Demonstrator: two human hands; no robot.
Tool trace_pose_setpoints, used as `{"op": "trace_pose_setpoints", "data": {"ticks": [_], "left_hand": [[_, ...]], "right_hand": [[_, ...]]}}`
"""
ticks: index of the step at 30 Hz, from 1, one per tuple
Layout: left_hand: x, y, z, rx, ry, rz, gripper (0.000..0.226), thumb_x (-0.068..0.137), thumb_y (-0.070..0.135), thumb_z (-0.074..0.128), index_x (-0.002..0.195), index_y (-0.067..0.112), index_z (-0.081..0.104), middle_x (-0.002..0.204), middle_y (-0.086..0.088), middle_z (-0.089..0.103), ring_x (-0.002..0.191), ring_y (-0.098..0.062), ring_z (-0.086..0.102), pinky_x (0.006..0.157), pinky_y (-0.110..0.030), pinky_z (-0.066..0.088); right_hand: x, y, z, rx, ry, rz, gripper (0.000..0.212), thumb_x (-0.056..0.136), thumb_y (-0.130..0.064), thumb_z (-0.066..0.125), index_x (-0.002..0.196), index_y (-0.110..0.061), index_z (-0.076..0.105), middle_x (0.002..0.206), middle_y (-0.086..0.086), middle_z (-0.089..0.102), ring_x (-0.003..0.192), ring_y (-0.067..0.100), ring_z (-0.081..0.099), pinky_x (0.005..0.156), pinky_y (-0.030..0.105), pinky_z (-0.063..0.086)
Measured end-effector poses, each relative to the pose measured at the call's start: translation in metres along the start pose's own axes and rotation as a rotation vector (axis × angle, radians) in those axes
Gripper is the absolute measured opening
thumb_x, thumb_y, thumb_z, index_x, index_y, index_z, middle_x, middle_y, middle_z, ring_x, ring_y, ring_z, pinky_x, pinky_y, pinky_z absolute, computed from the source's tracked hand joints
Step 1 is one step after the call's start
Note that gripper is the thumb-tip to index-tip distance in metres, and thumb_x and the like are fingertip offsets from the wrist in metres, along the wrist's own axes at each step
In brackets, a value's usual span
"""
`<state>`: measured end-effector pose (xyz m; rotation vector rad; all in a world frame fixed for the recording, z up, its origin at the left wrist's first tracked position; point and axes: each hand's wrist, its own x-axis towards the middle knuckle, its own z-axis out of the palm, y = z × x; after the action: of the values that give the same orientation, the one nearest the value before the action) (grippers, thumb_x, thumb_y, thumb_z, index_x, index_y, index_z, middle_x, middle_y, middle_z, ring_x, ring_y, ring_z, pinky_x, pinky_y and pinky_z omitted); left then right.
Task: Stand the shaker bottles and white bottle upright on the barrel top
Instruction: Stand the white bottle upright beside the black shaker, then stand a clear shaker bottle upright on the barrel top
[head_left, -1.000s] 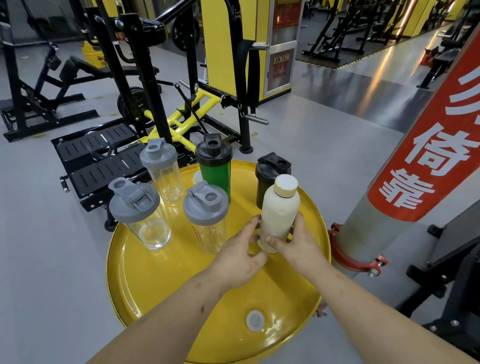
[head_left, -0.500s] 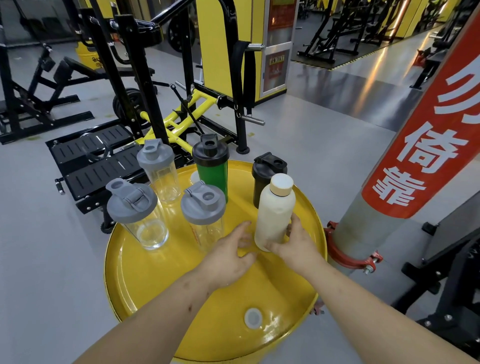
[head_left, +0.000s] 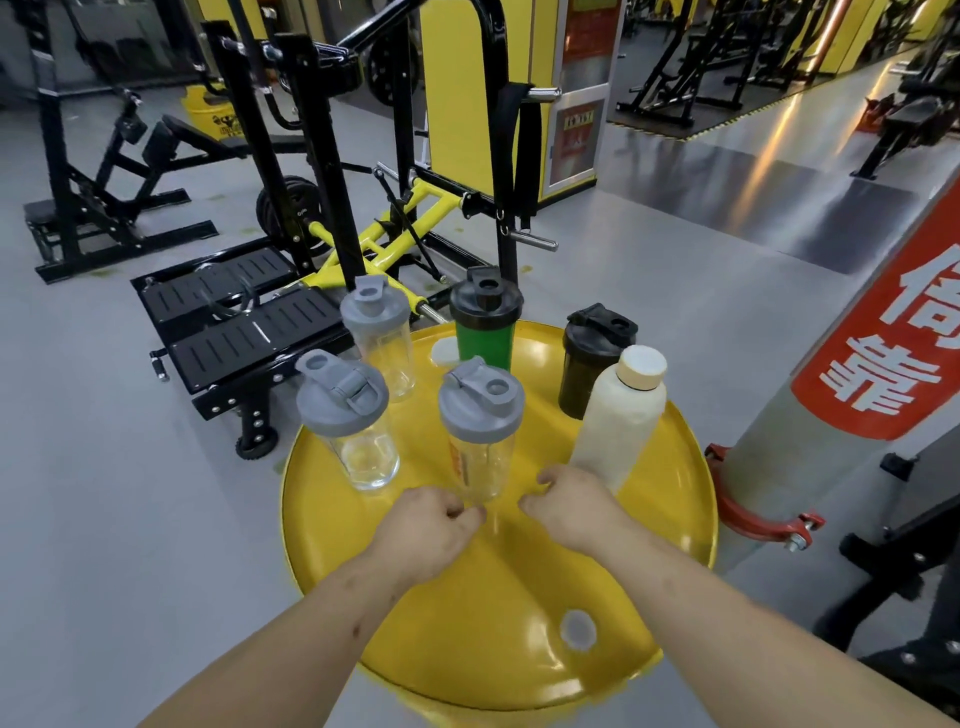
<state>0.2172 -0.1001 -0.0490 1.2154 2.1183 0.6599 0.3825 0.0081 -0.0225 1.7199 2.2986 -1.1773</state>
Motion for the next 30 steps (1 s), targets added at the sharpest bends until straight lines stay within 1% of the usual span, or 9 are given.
{"op": "trace_pose_setpoints", "data": {"ticks": [3, 5, 8, 10, 14, 21, 24, 27, 30], "left_hand": [[-0.001, -0.01, -0.008, -0.054, 0.098, -0.047, 0.04, 0.093, 0.042, 0.068, 0.067, 0.018, 0.051, 0.062, 0.004, 0.052, 0.053, -0.019, 0.047, 0.05, -0.032, 0.039], [-0.001, -0.01, -0.012, -0.099, 0.15, -0.046, 0.028, 0.091, 0.047, 0.069, 0.099, 0.021, 0.063, 0.092, 0.005, 0.067, 0.073, -0.016, 0.065, 0.061, -0.035, 0.055], [0.0, -0.01, -0.015, -0.208, 0.126, -0.02, 0.069, 0.093, 0.053, 0.067, 0.152, 0.029, 0.041, 0.136, 0.008, 0.057, 0.111, -0.011, 0.067, 0.08, -0.035, 0.061], [-0.001, -0.007, -0.016, -0.23, 0.069, 0.033, 0.078, 0.097, 0.052, 0.064, 0.162, 0.035, 0.025, 0.143, 0.008, 0.051, 0.122, -0.012, 0.063, 0.086, -0.036, 0.061], [0.003, -0.006, -0.012, -0.308, 0.052, 0.075, 0.068, 0.099, 0.053, 0.061, 0.158, 0.042, 0.031, 0.141, 0.012, 0.056, 0.119, -0.008, 0.067, 0.083, -0.045, 0.065], [0.006, -0.002, -0.014, -0.325, 0.048, 0.09, 0.067, 0.099, 0.053, 0.061, 0.158, 0.039, 0.033, 0.13, 0.014, 0.054, 0.118, -0.011, 0.067, 0.081, -0.047, 0.066], [0.002, -0.006, -0.019, -0.298, 0.034, 0.054, 0.066, 0.099, 0.054, 0.06, 0.157, 0.034, 0.037, 0.132, 0.012, 0.053, 0.118, -0.013, 0.067, 0.082, -0.046, 0.066], [-0.004, -0.013, -0.028, -0.249, 0.036, -0.005, 0.034, 0.102, 0.046, 0.059, 0.126, 0.023, 0.066, 0.115, 0.002, 0.072, 0.087, -0.026, 0.076, 0.07, -0.044, 0.065], [-0.014, -0.024, -0.042, -0.174, 0.038, -0.077, 0.032, 0.103, 0.041, 0.056, 0.097, 0.014, 0.071, 0.089, -0.011, 0.077, 0.061, -0.032, 0.074, 0.059, -0.039, 0.059]], "right_hand": [[-0.002, -0.016, 0.008, 0.012, 0.023, -0.025, 0.07, 0.096, -0.034, 0.061, 0.158, -0.02, 0.032, 0.126, 0.003, 0.063, 0.099, 0.024, 0.06, 0.072, 0.03, 0.047], [-0.002, -0.021, 0.012, 0.06, 0.043, -0.063, 0.077, 0.097, -0.036, 0.062, 0.162, -0.025, 0.023, 0.147, 0.005, 0.053, 0.109, 0.025, 0.062, 0.074, 0.032, 0.048], [0.0, -0.026, 0.018, 0.121, 0.057, -0.12, 0.08, 0.096, -0.037, 0.065, 0.162, -0.029, 0.02, 0.148, 0.005, 0.052, 0.112, 0.025, 0.064, 0.081, 0.038, 0.055], [0.002, -0.027, 0.021, 0.118, 0.074, -0.141, 0.076, 0.097, -0.037, 0.065, 0.16, -0.027, 0.023, 0.151, 0.004, 0.051, 0.118, 0.025, 0.063, 0.084, 0.038, 0.054], [0.005, -0.028, 0.022, 0.153, 0.097, -0.146, 0.07, 0.1, -0.038, 0.062, 0.159, -0.025, 0.026, 0.153, 0.001, 0.051, 0.125, 0.025, 0.061, 0.085, 0.034, 0.05], [0.005, -0.029, 0.022, 0.169, 0.111, -0.116, 0.07, 0.1, -0.04, 0.061, 0.159, -0.025, 0.025, 0.15, 0.005, 0.053, 0.123, 0.026, 0.061, 0.083, 0.032, 0.047], [0.002, -0.035, 0.02, 0.062, 0.087, 0.007, 0.062, 0.099, -0.035, 0.061, 0.151, -0.012, 0.035, 0.125, 0.011, 0.062, 0.101, 0.028, 0.064, 0.066, 0.03, 0.045], [-0.005, -0.043, 0.022, -0.125, -0.114, 0.102, 0.018, 0.096, -0.028, 0.06, 0.1, -0.011, 0.058, 0.089, 0.006, 0.062, 0.072, 0.02, 0.059, 0.059, 0.029, 0.05], [-0.011, -0.061, 0.038, -0.211, -0.287, 0.029, 0.026, 0.096, -0.032, 0.06, 0.1, -0.007, 0.067, 0.102, 0.011, 0.073, 0.086, 0.025, 0.07, 0.074, 0.033, 0.058]]}}
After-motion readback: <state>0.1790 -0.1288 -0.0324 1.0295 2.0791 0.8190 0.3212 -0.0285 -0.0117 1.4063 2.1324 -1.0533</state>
